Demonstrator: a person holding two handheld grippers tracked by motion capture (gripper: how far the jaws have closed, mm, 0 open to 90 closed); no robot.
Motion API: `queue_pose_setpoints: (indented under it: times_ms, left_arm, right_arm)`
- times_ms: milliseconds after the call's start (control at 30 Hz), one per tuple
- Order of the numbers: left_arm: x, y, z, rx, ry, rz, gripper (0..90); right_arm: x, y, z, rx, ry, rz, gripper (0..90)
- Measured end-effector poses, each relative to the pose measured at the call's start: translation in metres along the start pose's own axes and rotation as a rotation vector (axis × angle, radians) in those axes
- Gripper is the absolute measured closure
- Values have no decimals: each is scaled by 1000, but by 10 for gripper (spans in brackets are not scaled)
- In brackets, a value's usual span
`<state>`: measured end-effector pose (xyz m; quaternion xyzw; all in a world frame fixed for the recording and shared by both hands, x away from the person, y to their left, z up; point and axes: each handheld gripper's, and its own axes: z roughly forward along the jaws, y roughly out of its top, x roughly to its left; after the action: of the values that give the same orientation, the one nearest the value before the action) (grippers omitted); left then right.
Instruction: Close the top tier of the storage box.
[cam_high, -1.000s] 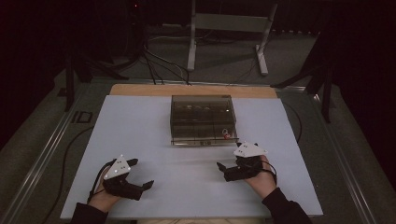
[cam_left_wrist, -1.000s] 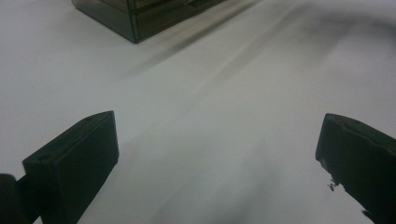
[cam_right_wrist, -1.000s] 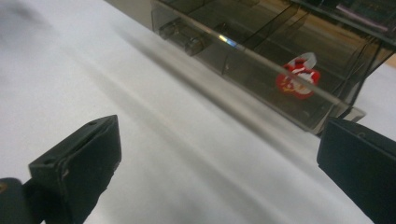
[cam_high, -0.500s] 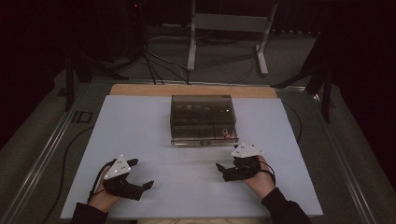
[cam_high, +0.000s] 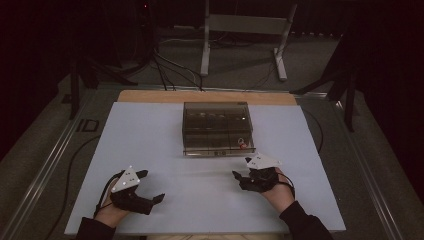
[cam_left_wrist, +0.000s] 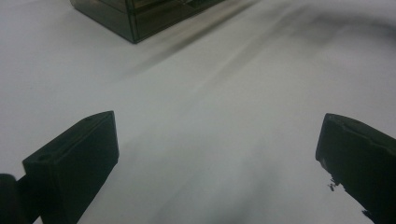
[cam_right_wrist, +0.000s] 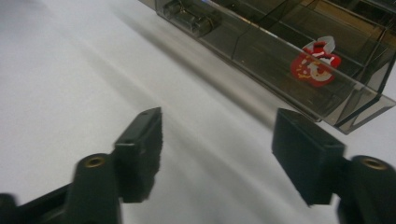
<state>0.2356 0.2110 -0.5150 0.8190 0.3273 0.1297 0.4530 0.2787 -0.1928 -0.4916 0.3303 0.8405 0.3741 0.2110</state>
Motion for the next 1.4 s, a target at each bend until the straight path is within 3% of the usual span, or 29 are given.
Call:
queue_pose_setpoints:
  times_ms: [367,633,667,767,967,1400]
  left_arm:
    - [0,0,1,2,-1,1,1]
    - [0,0,0,1,-1,1,1]
    - [0,0,1,1,-2,0,1]
    - [0,0,1,4,-1,2,1]
    - [0,0,1,4,1,-1,1]
    - [-1,0,1,9,3,6,1]
  right_arm:
    - [1,7,0,-7,-60,-9,694]
    - [4,15,3,-15,-73,-3,797]
    - [5,21,3,-27,-82,2,854]
    - [5,26,6,-32,-86,4,899]
    - [8,31,13,-27,-86,-13,900]
    - [9,38,32,-8,-66,2,900]
